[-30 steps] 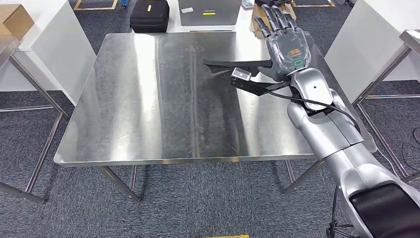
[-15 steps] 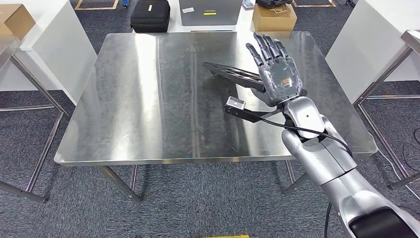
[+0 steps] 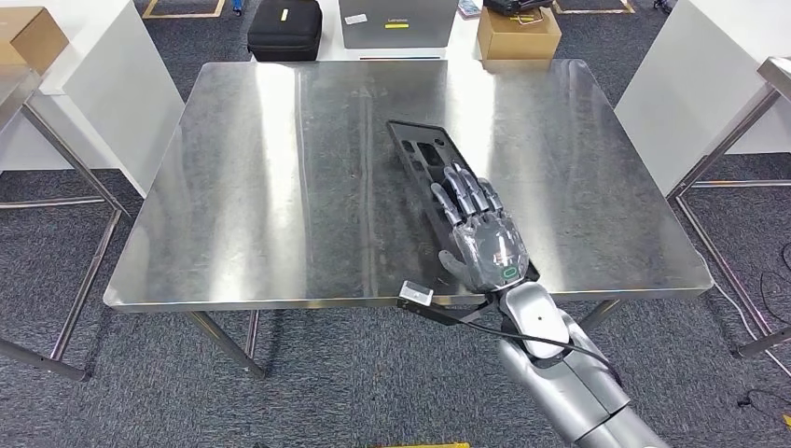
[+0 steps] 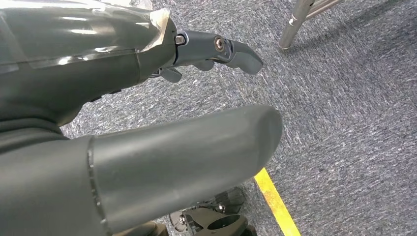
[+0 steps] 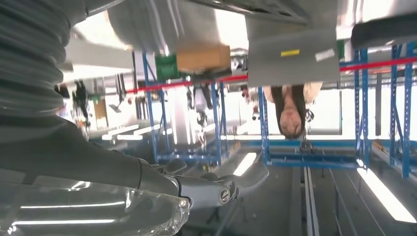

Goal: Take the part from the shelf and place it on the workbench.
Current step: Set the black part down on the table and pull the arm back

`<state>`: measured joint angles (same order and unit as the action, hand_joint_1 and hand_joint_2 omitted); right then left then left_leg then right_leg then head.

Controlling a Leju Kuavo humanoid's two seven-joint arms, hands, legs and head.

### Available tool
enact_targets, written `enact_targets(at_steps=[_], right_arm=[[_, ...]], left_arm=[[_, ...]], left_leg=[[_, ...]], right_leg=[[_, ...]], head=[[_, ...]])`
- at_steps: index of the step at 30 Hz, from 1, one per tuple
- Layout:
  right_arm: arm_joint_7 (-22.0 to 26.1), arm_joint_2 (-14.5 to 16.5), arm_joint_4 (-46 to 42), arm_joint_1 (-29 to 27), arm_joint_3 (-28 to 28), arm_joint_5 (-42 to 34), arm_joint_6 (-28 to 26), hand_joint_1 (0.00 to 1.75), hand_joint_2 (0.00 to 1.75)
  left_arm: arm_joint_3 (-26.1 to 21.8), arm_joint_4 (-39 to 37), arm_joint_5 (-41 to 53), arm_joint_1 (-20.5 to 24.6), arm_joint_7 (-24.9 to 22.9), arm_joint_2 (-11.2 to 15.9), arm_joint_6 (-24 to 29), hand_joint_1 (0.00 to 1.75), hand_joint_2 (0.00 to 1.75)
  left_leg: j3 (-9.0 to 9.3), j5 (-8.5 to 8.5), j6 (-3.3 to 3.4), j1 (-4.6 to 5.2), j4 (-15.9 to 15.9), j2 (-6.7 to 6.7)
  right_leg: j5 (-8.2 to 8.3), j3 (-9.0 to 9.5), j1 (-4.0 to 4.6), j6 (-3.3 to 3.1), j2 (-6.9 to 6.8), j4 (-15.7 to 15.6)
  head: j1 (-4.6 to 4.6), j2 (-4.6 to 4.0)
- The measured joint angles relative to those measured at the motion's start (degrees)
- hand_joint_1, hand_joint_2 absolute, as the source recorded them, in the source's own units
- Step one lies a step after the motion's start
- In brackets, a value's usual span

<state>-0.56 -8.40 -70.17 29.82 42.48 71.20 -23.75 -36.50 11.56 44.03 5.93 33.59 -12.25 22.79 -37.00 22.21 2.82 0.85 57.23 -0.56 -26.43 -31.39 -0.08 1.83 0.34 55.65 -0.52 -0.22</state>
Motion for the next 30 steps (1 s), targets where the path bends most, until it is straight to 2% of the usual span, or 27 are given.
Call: enact_targets(at_steps=[7,13,20,30], right_arm=[[1.2,2.3,0.8,-6.1,-0.8,-2.0,-2.1,0.0,1.75],[0.3,4.1,1.7,-10.5,-1.4,-1.0,-3.6,0.0,1.75],[-1.5,5.5,1.7,-14.8,-3.2,3.4,-4.9,0.0,1.75],[-3.8,5.5,-4.5,-20.3,-10.7,11.5,-10.8,0.0,1.75]], left_arm=[[-0.4,0.0,0.1,0.0,0.0,-0.1,-0.1,0.0,0.0],[-0.5,0.0,0.2,-0.1,-0.1,-0.3,-0.1,0.0,0.0],[-0.5,0.0,0.3,-0.1,-0.1,-0.4,-0.2,0.0,0.0],[-1.1,0.0,0.1,-0.3,0.0,-0.7,-0.2,0.0,0.0]], left_leg=[[0.0,0.01,0.0,0.0,0.0,0.0],[0.0,0.09,-0.01,0.0,0.0,-0.01],[0.01,0.12,-0.03,0.0,0.0,-0.01],[0.05,0.21,-0.03,0.01,0.0,-0.01]], right_leg=[[-0.02,-0.02,-0.01,-0.02,0.0,0.0],[-0.05,-0.08,-0.08,-0.04,-0.05,0.0],[-0.07,-0.08,-0.08,-0.07,-0.05,0.0],[-0.14,-0.41,-0.1,-0.13,-0.06,0.0]], head=[[-0.03,0.0],[-0.09,0.0],[-0.09,0.0],[-0.14,0.0]])
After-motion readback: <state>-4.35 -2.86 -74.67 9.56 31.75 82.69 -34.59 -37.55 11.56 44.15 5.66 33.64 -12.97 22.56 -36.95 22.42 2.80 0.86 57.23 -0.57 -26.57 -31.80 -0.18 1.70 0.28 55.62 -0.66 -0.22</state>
